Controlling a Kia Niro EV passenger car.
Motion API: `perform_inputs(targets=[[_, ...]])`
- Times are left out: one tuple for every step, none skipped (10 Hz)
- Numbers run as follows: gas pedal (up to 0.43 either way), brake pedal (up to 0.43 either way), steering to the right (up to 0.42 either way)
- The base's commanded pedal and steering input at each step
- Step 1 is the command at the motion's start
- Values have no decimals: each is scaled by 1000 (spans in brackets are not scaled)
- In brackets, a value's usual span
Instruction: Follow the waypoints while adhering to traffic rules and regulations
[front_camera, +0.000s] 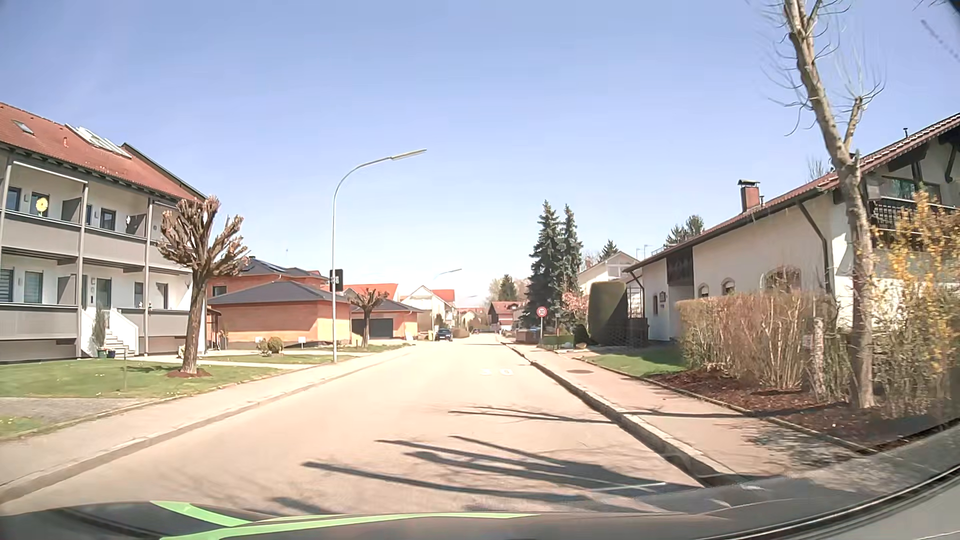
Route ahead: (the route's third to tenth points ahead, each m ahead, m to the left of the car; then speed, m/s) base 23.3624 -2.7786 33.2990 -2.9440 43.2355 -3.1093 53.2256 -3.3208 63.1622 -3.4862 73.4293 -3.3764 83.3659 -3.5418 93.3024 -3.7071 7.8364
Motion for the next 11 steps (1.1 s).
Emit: perform_inputs(targets=[[79,0,4],[79,0,4],[79,0,4],[79,0,4],[79,0,4],[79,0,4],[79,0,4],[87,0,4],[87,0,4],[87,0,4],[87,0,4]])
